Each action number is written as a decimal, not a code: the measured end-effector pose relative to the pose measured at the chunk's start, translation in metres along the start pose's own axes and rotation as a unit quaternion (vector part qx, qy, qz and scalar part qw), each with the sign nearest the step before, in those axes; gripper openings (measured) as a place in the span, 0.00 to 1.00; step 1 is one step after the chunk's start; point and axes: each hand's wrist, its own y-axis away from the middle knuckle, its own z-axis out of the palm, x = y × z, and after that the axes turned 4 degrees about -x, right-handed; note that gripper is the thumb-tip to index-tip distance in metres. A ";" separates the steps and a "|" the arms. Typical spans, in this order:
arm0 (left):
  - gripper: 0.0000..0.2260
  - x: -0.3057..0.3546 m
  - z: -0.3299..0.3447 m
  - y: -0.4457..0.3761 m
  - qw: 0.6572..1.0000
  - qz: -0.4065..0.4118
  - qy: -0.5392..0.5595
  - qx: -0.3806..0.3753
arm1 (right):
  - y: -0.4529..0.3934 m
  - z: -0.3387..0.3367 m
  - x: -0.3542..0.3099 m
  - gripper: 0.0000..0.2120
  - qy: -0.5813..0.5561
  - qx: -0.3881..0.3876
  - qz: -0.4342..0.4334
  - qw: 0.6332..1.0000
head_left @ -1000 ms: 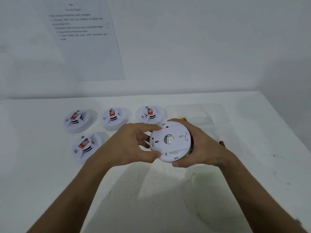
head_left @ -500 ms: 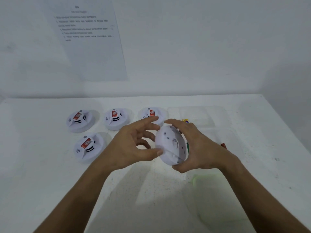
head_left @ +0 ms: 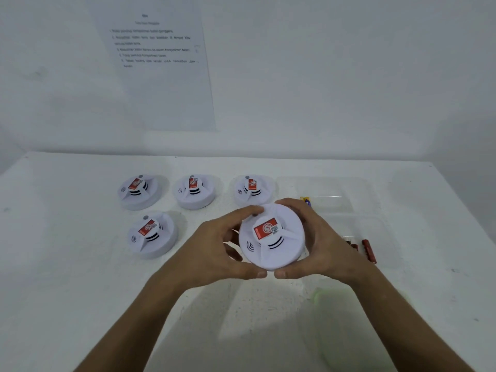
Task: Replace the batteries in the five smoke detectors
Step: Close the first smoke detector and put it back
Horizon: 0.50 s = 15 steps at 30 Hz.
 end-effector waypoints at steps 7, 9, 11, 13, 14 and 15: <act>0.38 -0.006 -0.004 0.002 0.998 -0.016 -0.045 0.045 | 0.001 0.005 0.004 0.47 0.089 0.043 0.011 0.995; 0.38 -0.007 -0.005 0.003 0.998 -0.012 -0.049 0.037 | 0.002 0.006 0.003 0.46 0.093 0.043 0.004 0.995; 0.38 -0.007 -0.007 0.003 0.998 -0.012 -0.045 0.032 | 0.002 0.008 0.002 0.46 0.095 0.041 0.001 0.995; 0.38 -0.007 -0.008 0.003 0.999 -0.013 -0.041 0.032 | 0.002 0.009 0.002 0.46 0.093 0.042 0.000 0.995; 0.38 -0.007 -0.008 0.003 0.999 -0.013 -0.039 0.033 | 0.001 0.009 0.003 0.46 0.094 0.043 0.000 0.995; 0.38 -0.008 -0.008 0.003 0.999 -0.012 -0.038 0.033 | 0.001 0.010 0.003 0.46 0.096 0.043 0.001 0.995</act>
